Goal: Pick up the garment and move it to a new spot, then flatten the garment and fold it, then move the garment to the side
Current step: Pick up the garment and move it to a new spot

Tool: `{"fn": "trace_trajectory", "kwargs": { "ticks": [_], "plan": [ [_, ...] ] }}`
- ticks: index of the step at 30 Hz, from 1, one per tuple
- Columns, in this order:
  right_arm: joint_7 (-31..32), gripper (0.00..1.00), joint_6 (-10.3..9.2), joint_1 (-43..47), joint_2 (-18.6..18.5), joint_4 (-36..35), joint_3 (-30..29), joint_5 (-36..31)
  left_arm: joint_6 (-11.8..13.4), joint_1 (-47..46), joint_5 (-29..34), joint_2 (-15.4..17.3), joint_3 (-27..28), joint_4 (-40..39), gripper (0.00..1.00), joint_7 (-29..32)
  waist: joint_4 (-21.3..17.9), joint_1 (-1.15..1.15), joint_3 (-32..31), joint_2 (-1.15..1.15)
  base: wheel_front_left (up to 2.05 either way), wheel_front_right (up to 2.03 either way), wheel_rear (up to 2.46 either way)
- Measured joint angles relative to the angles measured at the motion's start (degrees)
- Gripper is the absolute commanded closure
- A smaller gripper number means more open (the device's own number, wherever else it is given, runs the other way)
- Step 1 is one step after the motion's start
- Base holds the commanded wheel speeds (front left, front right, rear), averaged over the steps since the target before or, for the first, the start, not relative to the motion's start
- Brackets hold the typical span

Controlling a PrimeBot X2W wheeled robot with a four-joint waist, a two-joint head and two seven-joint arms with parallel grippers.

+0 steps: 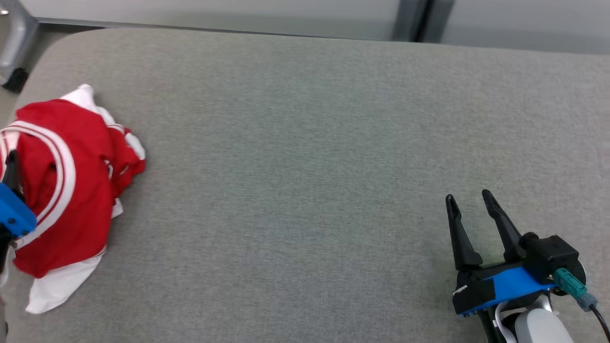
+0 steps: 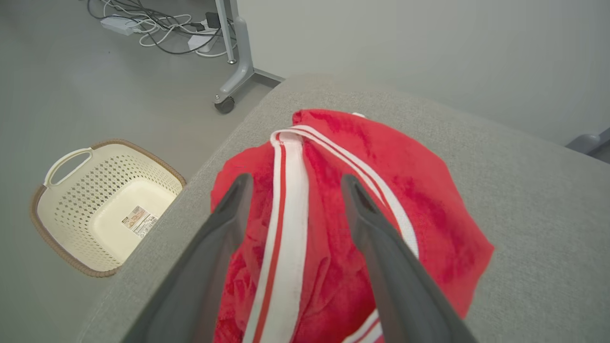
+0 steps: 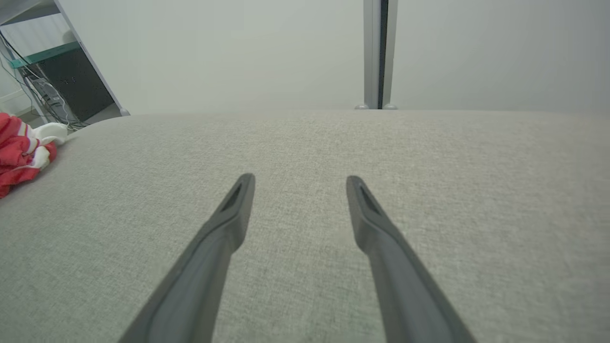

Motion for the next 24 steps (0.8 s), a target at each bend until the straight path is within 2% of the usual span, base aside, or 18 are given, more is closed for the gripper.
{"fn": "trace_trajectory", "kwargs": {
  "ticks": [10,11,12,15,21,24],
  "plan": [
    [0.41,0.00,0.00,-0.36,-0.02,-1.31,0.65,-0.37,1.01,2.63,-2.66,0.07,1.21,7.48,0.01,4.13,-3.99,0.00,1.68,0.00,0.00,0.00,0.00],
    [0.41,0.00,0.00,-0.37,-0.02,-1.26,0.60,-0.30,0.88,2.66,-3.14,-0.20,1.21,7.72,0.82,4.59,-4.07,0.00,1.56,0.00,0.00,0.00,0.00],
    [0.40,0.00,0.00,-0.37,-0.02,-1.14,0.60,-0.13,0.77,2.67,-3.63,-0.44,1.27,7.87,1.00,4.78,-4.09,0.00,1.31,0.00,0.00,0.00,0.00],
    [0.14,0.00,0.00,-0.27,-0.02,-0.52,0.62,0.46,0.41,2.68,-3.71,-0.25,1.30,7.13,1.00,3.59,-3.87,0.00,0.01,0.00,0.00,0.00,0.00],
    [-0.89,0.00,0.00,0.35,-0.01,1.27,1.05,2.15,-1.11,0.40,-2.43,2.43,1.46,2.31,1.00,-0.30,-2.91,-0.01,-4.42,0.00,0.00,0.00,0.00],
    [-1.42,0.00,0.00,1.14,-0.02,2.37,1.37,3.49,-2.09,-1.47,-2.25,3.43,0.84,-0.70,1.00,-0.15,-2.61,-0.01,-7.14,0.00,0.00,0.00,0.00]
  ]
}}
